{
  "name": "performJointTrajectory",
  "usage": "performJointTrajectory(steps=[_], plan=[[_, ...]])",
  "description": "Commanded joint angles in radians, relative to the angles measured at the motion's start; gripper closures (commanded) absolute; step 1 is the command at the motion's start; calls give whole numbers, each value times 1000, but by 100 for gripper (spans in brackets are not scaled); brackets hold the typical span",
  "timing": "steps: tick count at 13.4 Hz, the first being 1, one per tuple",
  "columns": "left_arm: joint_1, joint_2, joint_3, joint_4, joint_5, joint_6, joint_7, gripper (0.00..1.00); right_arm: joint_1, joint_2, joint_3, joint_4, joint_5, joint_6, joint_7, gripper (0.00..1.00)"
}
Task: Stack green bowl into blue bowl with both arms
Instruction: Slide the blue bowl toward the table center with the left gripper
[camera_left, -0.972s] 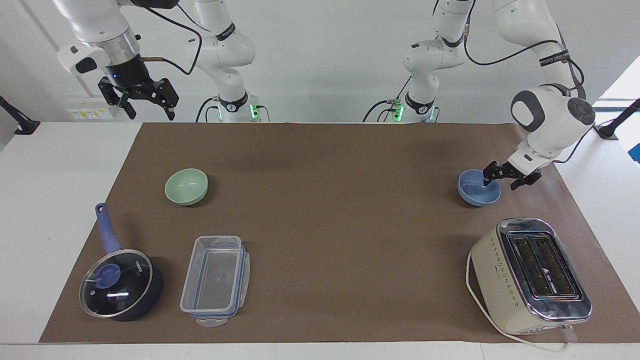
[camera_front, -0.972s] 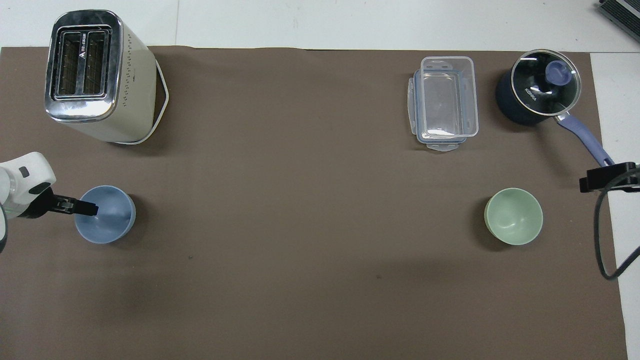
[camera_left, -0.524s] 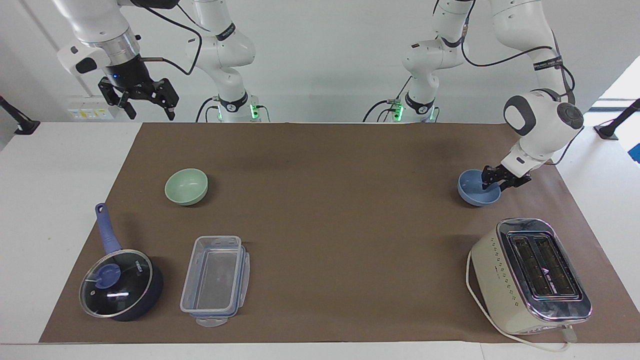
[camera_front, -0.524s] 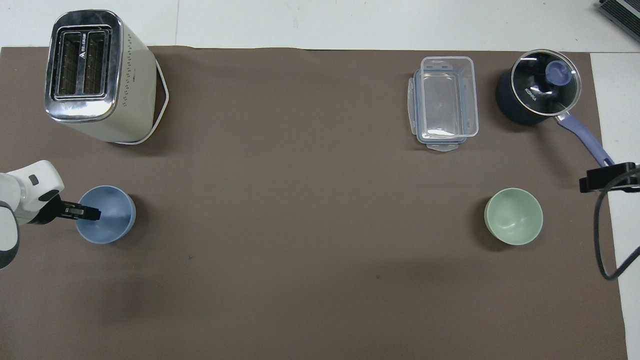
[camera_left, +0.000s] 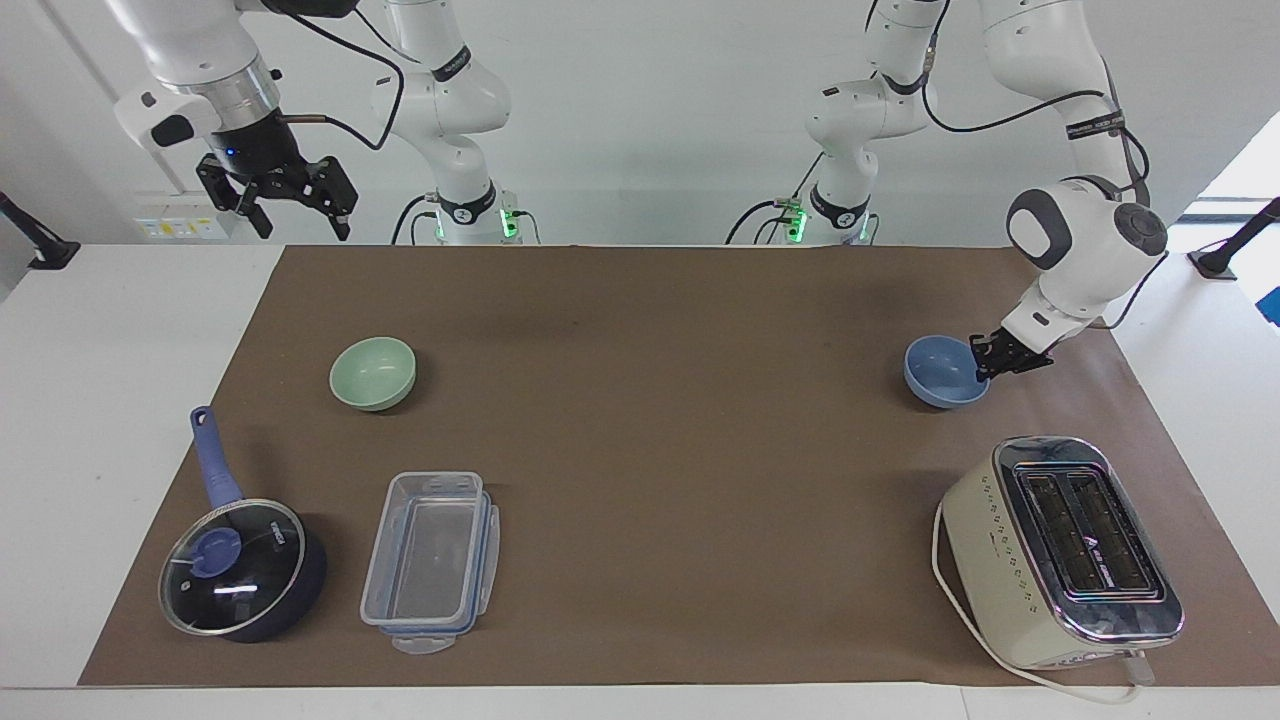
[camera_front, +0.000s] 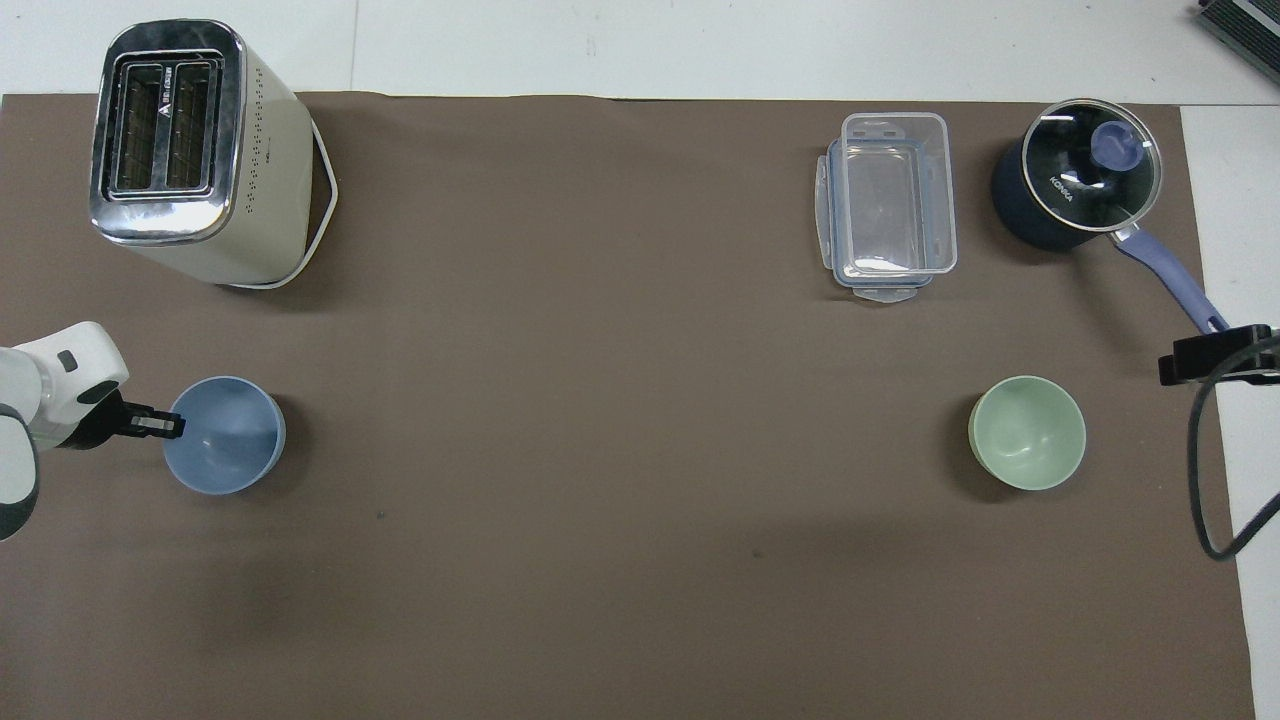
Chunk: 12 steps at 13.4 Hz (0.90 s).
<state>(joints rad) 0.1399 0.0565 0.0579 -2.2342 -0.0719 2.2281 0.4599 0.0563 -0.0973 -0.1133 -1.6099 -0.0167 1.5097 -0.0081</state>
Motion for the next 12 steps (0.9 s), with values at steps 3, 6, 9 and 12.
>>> performJointTrajectory(steps=[3,6,9,12], plan=[[-14,-81,-13,-1,-8,-122,3,100,-7,-27,1,-33,-9,14,-24,0],[-124,-96,-15,2,-8,-130,-100,100,-7,-27,1,-33,-8,15,-24,0],[-317,-90,-16,4,-8,-101,-327,100,-7,-27,1,-33,-9,15,-24,0],[-509,-69,-16,2,-35,-22,-551,100,-7,-27,1,-33,-8,14,-24,0]])
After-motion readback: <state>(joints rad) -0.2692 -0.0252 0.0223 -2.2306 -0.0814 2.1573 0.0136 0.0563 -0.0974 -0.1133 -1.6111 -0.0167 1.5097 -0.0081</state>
